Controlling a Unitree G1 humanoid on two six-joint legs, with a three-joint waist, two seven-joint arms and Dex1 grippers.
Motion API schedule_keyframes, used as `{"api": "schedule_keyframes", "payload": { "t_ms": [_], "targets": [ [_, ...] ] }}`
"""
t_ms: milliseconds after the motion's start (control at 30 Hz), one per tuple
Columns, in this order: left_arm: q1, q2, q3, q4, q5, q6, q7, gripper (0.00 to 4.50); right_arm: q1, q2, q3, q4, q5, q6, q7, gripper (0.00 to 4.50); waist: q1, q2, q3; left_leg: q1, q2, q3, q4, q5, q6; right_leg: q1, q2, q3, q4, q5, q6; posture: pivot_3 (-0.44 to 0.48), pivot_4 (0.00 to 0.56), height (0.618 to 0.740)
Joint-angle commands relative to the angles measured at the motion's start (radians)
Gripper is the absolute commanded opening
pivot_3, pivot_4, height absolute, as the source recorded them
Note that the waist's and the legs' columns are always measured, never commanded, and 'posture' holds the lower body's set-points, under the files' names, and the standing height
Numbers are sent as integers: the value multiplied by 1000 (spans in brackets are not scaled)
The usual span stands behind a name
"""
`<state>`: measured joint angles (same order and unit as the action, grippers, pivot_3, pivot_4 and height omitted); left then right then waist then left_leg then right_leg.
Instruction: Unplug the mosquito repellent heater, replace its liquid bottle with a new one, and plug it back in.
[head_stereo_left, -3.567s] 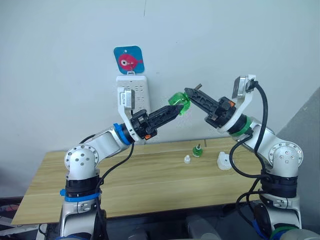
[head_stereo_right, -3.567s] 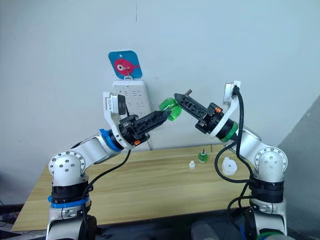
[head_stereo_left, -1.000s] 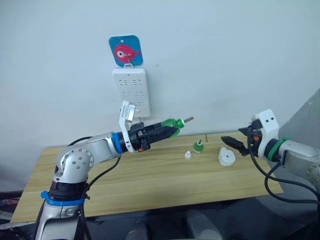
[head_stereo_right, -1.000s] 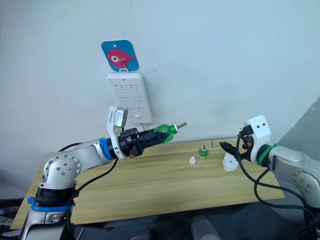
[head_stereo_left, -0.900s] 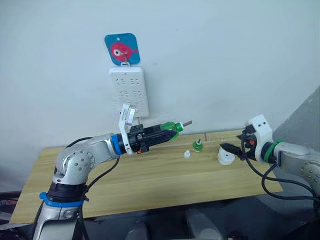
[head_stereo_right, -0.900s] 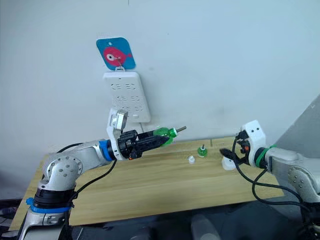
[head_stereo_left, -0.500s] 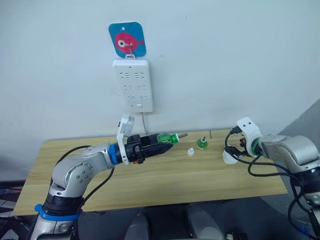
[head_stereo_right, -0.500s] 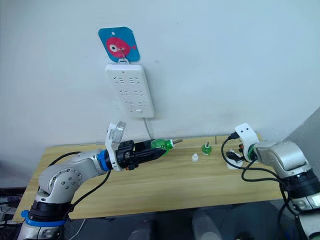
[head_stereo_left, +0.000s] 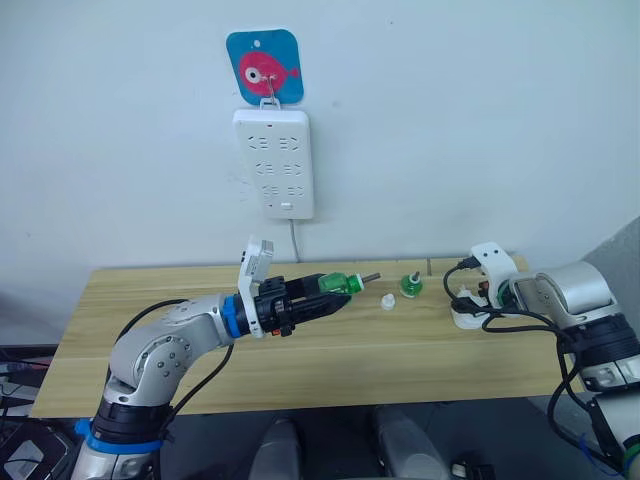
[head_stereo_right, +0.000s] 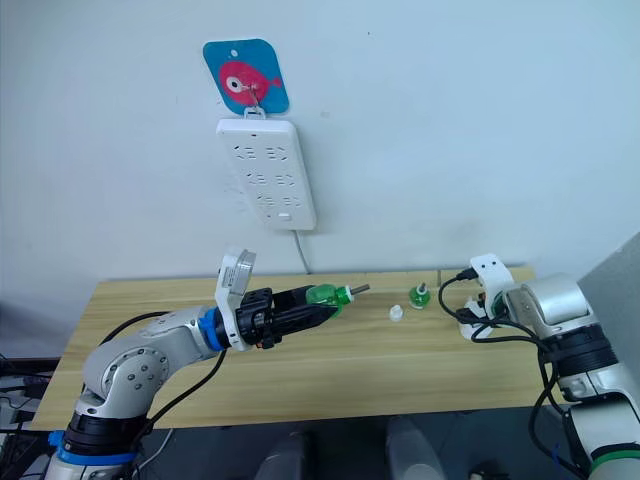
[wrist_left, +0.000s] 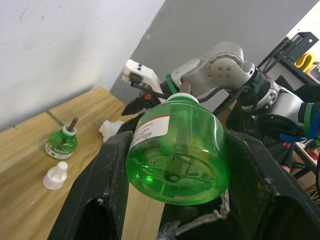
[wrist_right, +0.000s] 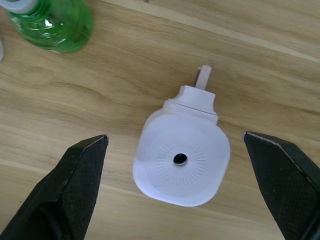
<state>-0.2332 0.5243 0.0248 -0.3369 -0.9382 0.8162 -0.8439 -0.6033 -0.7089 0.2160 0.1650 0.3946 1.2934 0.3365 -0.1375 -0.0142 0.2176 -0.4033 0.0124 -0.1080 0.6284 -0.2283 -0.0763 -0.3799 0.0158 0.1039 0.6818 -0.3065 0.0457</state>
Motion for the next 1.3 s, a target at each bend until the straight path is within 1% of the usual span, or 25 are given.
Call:
{"api": "schedule_keyframes", "payload": {
  "t_ms": [33,400,600,700,767,800,833,1033,1133,1167,1233,1300],
  "targets": [
    [10,-5,-2,-47,2,-17,-5,2392,-12,8,-27,31,-38,1,14,4500,0,0,2,0,0,0,0,0,0,0,0,0,0,0,0,-136,224,740],
    [32,-9,3,-63,5,-20,5,2392,-64,80,-47,200,-110,-36,29,4500,2,0,4,0,0,0,0,0,0,0,0,0,0,0,0,-106,222,740],
    [45,-10,6,-69,9,-23,8,2392,-71,94,-50,232,-132,-38,47,4500,3,0,5,0,0,0,0,0,0,0,0,0,0,0,0,-99,221,740],
    [46,-12,6,-69,10,-25,8,2392,-69,102,-58,232,-137,-33,49,3926,3,0,5,0,0,0,0,0,0,0,0,0,0,0,0,-97,220,740],
    [46,-12,6,-67,11,-27,9,2392,-68,109,-68,232,-140,-28,49,3222,3,0,5,0,0,0,0,0,0,0,0,0,0,0,0,-97,218,740],
    [45,-13,5,-66,11,-28,9,2392,-67,110,-72,232,-141,-25,50,3006,3,0,5,0,0,0,0,0,0,0,0,0,0,0,0,-97,218,740],
    [44,-13,4,-63,13,-29,8,2392,-67,112,-76,229,-142,-20,52,3008,3,0,5,0,0,0,0,0,0,0,0,0,0,0,0,-97,218,740],
    [38,-13,1,-43,22,-36,-4,2392,-44,87,-117,146,-125,39,76,3007,3,0,5,0,0,0,0,0,0,0,0,0,0,0,0,-120,207,740],
    [25,-7,3,-33,19,-32,-17,2392,-24,40,-177,36,-86,100,111,3007,3,1,5,0,0,0,0,0,0,0,0,0,0,0,0,-131,197,740],
    [23,-5,4,-26,21,-33,-24,2392,-20,36,-190,14,-78,112,115,3007,3,1,5,-1,0,0,0,0,0,0,0,-1,0,0,0,-147,182,740],
    [-7,9,10,2,10,-21,-52,2392,12,-15,-269,-126,6,154,190,3007,1,1,4,-1,0,-1,0,0,0,0,0,-1,0,0,0,-171,163,740],
    [-46,27,13,32,-2,-4,-87,2392,34,-65,-356,-277,149,224,313,3007,3,2,4,-2,0,-1,0,0,0,-1,0,-2,0,0,0,-182,153,740]
  ]
}}
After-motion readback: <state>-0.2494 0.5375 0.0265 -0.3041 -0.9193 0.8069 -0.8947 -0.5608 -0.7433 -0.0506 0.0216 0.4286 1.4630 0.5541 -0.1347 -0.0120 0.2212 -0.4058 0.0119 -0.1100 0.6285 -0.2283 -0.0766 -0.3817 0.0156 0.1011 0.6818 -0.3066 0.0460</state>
